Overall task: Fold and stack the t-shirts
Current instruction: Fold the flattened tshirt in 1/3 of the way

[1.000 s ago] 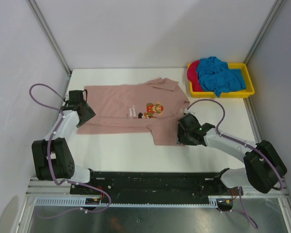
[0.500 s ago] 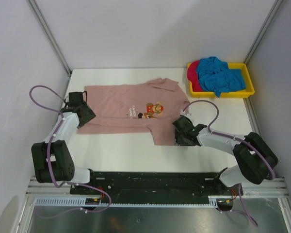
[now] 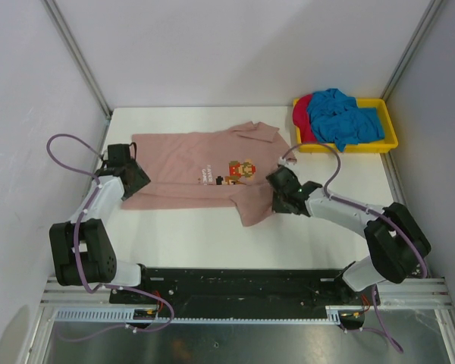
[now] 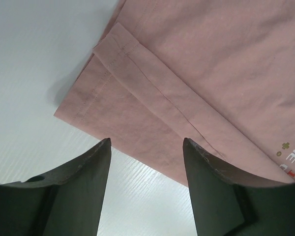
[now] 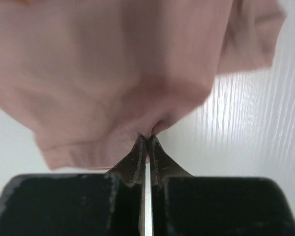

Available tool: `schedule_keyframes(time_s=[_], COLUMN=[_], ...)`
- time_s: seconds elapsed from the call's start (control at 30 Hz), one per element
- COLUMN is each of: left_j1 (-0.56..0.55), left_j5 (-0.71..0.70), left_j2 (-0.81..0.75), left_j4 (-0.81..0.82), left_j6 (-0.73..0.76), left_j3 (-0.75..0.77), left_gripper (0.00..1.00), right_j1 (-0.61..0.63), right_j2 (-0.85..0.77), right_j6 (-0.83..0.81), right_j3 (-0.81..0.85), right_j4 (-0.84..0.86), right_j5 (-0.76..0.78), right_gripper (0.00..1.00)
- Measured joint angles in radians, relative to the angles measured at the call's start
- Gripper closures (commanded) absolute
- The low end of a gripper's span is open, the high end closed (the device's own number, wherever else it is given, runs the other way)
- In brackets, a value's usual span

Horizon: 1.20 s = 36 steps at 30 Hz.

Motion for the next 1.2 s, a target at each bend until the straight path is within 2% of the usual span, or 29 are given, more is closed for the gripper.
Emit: schedule_keyframes(time_s=[0.2,0.57,0.87,1.2], left_j1=[0.0,0.0,0.0,0.0], left_j5=[0.01,0.032,0.036,0.036], left_j2=[0.005,0.019,0.014,0.012], left_j4=[0.008,0.01,0.015,0.015], left_j6=[0.006,0.016,0.016,0.015], left_j3=[0.0,0.0,-0.027,-0.032], left_gripper=[0.35,0.35,0.38,0.51], right_j1=[-0.086,-0.221,-0.238,-0.282], right_j2=[0.044,0.348,0.443,0.482], right_j6=[-0.039,-0.05,-0.013,0.011], right_j3=[0.19,0.399,0.475,0.484], right_j4=[0.045,0.228,0.391,0.532], right_j5=[-0.011,-0.09,-0.135,-0.155], right_gripper=[1.0,1.0,1.0,1.0])
